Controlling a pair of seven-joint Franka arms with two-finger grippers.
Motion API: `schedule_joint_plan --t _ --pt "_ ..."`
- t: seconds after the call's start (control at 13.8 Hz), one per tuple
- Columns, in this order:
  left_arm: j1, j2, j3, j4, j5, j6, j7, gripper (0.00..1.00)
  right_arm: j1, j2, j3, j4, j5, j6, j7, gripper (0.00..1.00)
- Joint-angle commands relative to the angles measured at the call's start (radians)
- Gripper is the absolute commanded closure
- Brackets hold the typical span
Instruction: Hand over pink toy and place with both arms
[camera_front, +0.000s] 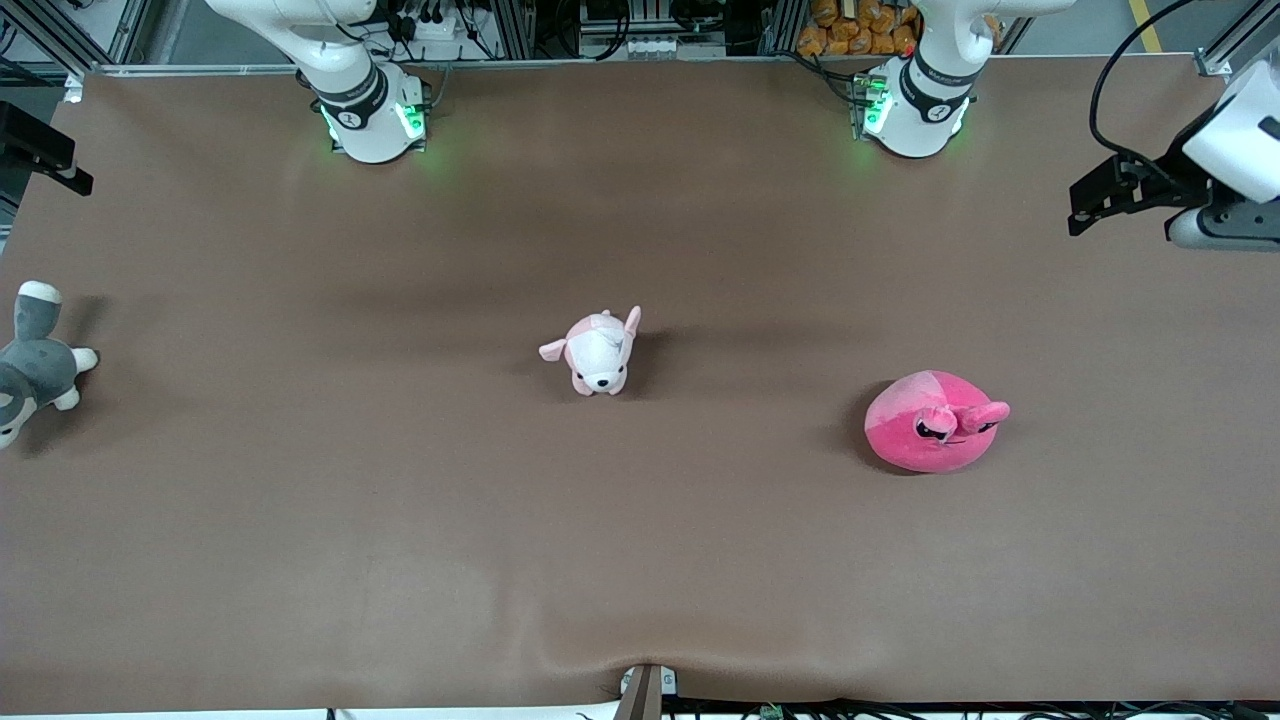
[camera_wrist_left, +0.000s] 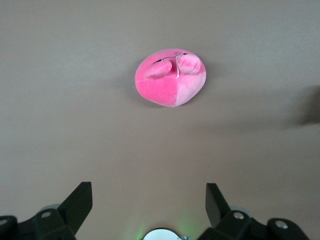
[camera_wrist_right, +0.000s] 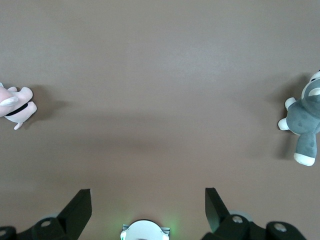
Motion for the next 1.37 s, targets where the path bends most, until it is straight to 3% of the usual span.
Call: schedule_joint_plan --t 0.0,0.22,0.87,1.3 --pt "-0.010 0.032 -0.003 0.037 0.032 -0.018 -0.061 0.00 -0.013 0.010 0.006 0.021 0.015 -0.012 0.010 0.00" --pt "-0.022 0.064 -0.026 0.083 0.060 -0.014 -0.168 0.00 -0.011 0.010 0.006 0.021 0.015 -0.014 0.010 0.00" --pt "-0.062 0.093 -0.152 0.083 0.080 -0.014 -0.341 0.00 -0.022 0.012 0.005 0.021 0.015 -0.006 0.010 0.00" --pt "-0.114 0.128 -0.186 0.081 0.123 -0.015 -0.463 0.00 -0.031 0.023 0.005 0.022 0.013 -0.006 0.010 0.00"
